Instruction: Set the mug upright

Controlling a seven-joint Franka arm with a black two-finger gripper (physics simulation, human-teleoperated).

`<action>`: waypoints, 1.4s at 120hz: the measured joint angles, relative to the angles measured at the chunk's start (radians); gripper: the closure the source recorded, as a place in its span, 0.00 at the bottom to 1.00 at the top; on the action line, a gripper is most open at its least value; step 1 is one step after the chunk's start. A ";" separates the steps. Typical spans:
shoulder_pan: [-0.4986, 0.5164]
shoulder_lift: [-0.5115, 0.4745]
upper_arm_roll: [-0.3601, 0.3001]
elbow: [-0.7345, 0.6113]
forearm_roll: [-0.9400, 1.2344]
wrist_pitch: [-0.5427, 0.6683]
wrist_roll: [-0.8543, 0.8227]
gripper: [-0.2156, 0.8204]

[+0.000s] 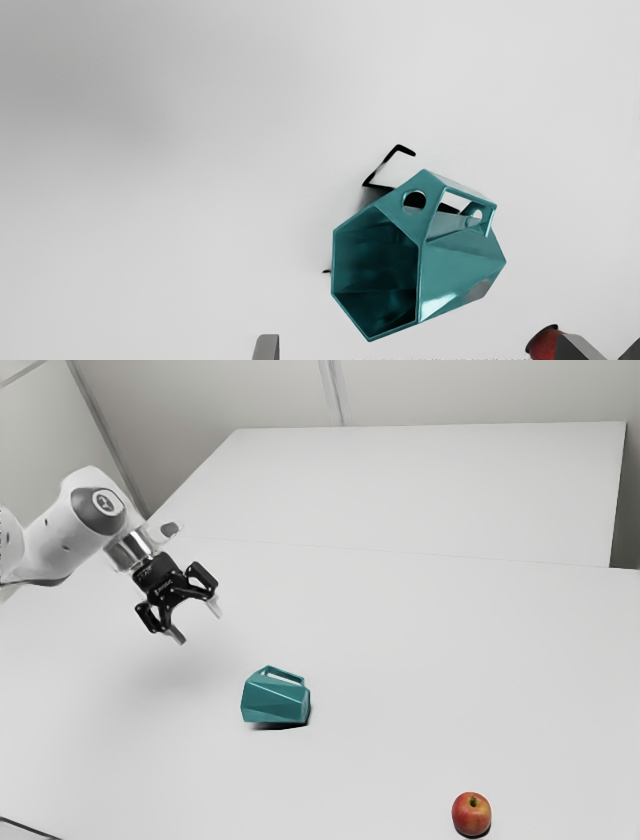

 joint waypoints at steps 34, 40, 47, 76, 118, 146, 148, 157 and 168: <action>-0.004 0.063 -0.004 -0.092 -0.176 0.008 -0.010 0.21; -0.006 0.068 -0.006 -0.108 -0.200 0.011 -0.011 0.21; -0.009 0.077 -0.008 -0.125 -0.229 0.013 -0.013 0.21; -0.016 0.121 -0.041 -0.143 -0.320 0.031 -0.018 0.21; -0.016 0.178 -0.094 -0.141 -0.402 0.065 -0.023 0.30; -0.017 0.176 -0.104 -0.137 -0.403 0.073 -0.025 0.79; -0.017 0.176 -0.104 -0.136 -0.403 0.073 -0.025 0.80; -0.020 0.174 -0.106 -0.134 -0.402 0.074 -0.026 0.86; -0.026 0.170 -0.115 -0.128 -0.400 0.076 -0.029 0.90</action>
